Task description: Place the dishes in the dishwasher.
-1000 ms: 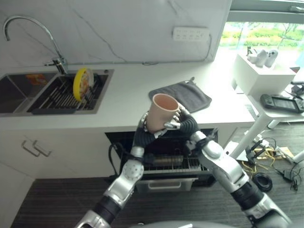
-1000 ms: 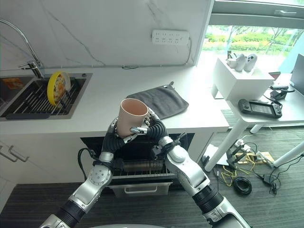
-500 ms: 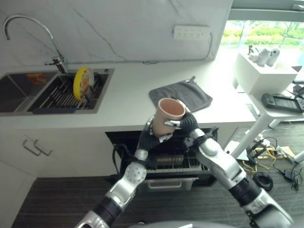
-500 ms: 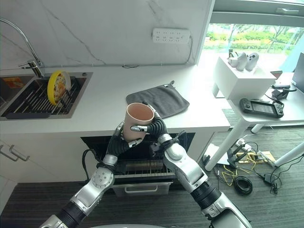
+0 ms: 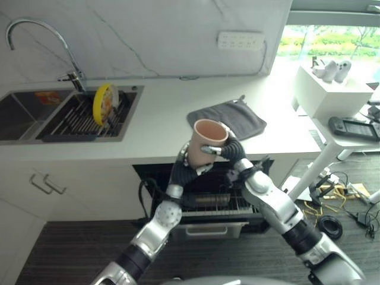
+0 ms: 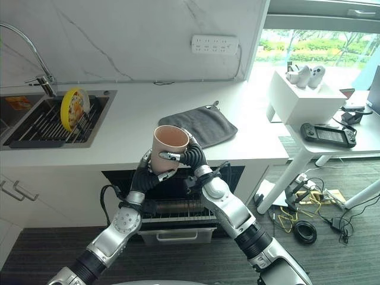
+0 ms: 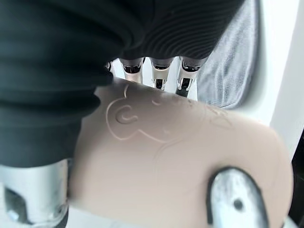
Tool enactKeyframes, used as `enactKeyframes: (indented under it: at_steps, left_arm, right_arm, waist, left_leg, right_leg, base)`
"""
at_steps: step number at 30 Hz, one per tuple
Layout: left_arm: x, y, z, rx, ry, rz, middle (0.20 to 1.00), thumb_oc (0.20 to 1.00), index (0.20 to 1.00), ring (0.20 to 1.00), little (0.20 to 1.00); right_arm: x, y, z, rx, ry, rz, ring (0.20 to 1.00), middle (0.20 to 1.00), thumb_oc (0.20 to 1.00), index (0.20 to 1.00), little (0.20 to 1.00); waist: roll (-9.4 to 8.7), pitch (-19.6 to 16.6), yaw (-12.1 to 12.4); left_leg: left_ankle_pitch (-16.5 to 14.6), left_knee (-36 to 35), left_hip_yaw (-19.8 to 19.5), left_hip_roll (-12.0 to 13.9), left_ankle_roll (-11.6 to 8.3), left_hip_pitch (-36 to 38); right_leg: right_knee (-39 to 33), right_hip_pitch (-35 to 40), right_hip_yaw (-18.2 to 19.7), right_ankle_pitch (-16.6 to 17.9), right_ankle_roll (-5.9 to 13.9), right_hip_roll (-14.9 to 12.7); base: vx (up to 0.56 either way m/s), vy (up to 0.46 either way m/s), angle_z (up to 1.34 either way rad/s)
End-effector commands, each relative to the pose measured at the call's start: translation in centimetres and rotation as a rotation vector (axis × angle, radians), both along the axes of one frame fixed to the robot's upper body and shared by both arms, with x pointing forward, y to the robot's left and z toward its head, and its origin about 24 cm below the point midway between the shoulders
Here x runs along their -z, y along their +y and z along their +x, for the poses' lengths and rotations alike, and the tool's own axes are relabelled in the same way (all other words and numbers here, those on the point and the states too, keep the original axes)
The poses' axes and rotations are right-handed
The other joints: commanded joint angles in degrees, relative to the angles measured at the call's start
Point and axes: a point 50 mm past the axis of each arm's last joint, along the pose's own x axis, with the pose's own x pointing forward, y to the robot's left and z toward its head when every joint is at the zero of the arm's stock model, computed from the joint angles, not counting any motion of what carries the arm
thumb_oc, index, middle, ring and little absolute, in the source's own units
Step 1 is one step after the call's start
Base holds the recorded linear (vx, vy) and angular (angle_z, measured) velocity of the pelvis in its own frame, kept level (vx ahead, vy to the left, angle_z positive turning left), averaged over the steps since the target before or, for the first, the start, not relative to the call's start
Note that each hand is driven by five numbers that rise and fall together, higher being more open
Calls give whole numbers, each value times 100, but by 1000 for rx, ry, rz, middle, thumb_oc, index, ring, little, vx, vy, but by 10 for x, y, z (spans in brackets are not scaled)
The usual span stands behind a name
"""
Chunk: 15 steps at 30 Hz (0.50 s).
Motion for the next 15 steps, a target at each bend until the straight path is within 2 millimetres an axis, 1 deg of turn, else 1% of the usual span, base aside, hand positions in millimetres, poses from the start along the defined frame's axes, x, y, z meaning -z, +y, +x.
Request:
enactKeyframes:
  at_steps: [1, 4, 11, 14, 15]
  left_arm:
    - [-55, -56, 2, 283, -285, 1, 200, 200, 200, 200, 200]
    - [-55, -57, 2, 290, -284, 8, 200, 200, 200, 200, 200]
    - [-47, -60, 4, 308, -235, 59, 200, 200, 200, 200, 200]
    - [-32, -62, 7, 349, -123, 137, 200, 200, 200, 200, 200]
    - [-26, -62, 7, 346, -85, 147, 520, 520, 520, 520, 520]
  right_arm:
    - [-43, 38, 5, -117, -181, 34, 200, 200, 200, 200, 200]
    - [-45, 36, 6, -104, -196, 28, 200, 200, 200, 200, 200]
    - [-50, 35, 7, -97, -232, 16, 200, 200, 200, 200, 200]
    - [-53, 35, 8, -93, -235, 32, 200, 200, 200, 200, 200]
    - [-54, 35, 9, -89, -237, 42, 200, 200, 200, 200, 200]
  waist:
    - [-47, 64, 145]
    - [-46, 66, 142]
    - [-37, 65, 122]
    - [-11, 63, 118]
    - [-1, 63, 112]
  left_leg:
    - [-664, 30, -159, 87, 72, 414]
    - [-666, 30, -154, 84, 75, 417]
    - [-663, 30, -140, 86, 72, 421]
    - [-651, 30, -138, 89, 68, 418]
    - [-648, 30, -136, 91, 65, 418]
  right_leg:
    - [33, 158, -119, -247, -81, -4]
    - [28, 161, -114, -247, -83, -5]
    - [30, 152, -105, -249, -85, 1]
    - [31, 151, -107, -251, -83, 3]
    - [31, 153, -108, -254, -84, 4]
  base:
    - [0, 0, 0]
    - [0, 0, 0]
    - [0, 0, 0]
    - [0, 0, 0]
    - [0, 0, 0]
